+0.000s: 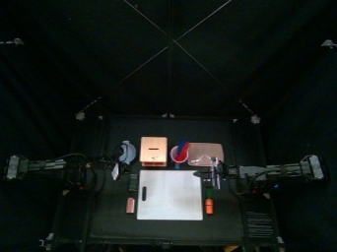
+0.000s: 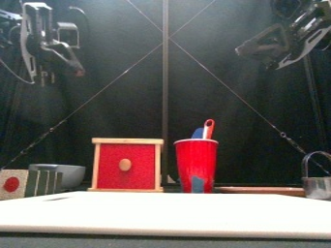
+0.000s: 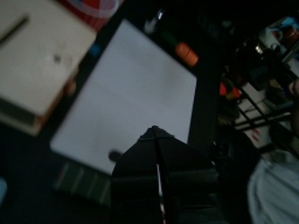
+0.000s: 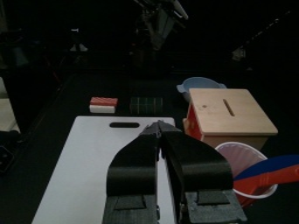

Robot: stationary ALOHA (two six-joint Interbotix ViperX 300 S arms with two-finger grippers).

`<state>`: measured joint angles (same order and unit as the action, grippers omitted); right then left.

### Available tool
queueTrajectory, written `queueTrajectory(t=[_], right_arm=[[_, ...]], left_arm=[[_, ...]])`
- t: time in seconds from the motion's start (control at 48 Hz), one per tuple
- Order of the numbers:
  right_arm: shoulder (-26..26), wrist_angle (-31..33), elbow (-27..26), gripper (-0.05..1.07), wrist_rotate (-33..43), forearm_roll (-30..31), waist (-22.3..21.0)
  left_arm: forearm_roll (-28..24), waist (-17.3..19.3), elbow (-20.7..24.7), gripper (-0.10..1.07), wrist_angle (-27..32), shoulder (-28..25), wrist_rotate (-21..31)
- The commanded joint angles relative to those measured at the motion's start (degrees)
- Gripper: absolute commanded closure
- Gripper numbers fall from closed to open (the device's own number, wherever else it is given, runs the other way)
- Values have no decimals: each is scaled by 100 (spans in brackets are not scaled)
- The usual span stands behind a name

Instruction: Grab salmon sushi

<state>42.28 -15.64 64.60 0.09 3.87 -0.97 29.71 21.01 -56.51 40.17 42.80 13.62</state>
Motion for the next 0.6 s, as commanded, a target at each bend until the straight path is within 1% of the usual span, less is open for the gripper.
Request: queueTrajectory(t=[0.0,0.062,0.083,0.125,0.188,0.208,0.25,0.333,0.375,0.438,0.5,0.583], right_arm=[[-62,70,-35,101,0,-9,-44],[-132,149,-35,101,0,0,-88],[-158,167,-35,101,0,-9,-105],[-202,193,-35,101,0,0,-149],[-246,211,-35,101,0,-9,-255],[-246,211,-26,101,0,-9,-272],[-246,229,-26,101,0,-9,-325],[-246,255,-9,101,-9,0,-404],[-246,255,9,101,-18,0,-439],[-246,246,53,101,-9,0,-483],[-246,255,105,101,-9,0,-536],[-246,246,149,101,-9,0,-589]], left_arm=[[-598,70,229,86,422,0,721],[-1380,9,246,86,738,35,1802],[-1635,-70,272,86,844,53,2197],[-2153,-352,316,85,1046,79,3015],[-2830,-984,369,85,1116,88,4184],[-2979,-1143,387,85,1116,88,4447],[-3393,-1626,404,84,1116,79,5203],[-4052,-2549,369,84,1151,-26,6715],[-4324,-2953,343,84,1187,-132,7400],[-4588,-3428,343,84,1204,-343,8174],[-4658,-3823,413,83,1187,-598,8701],[-4614,-4184,615,81,1195,-1028,9070]])
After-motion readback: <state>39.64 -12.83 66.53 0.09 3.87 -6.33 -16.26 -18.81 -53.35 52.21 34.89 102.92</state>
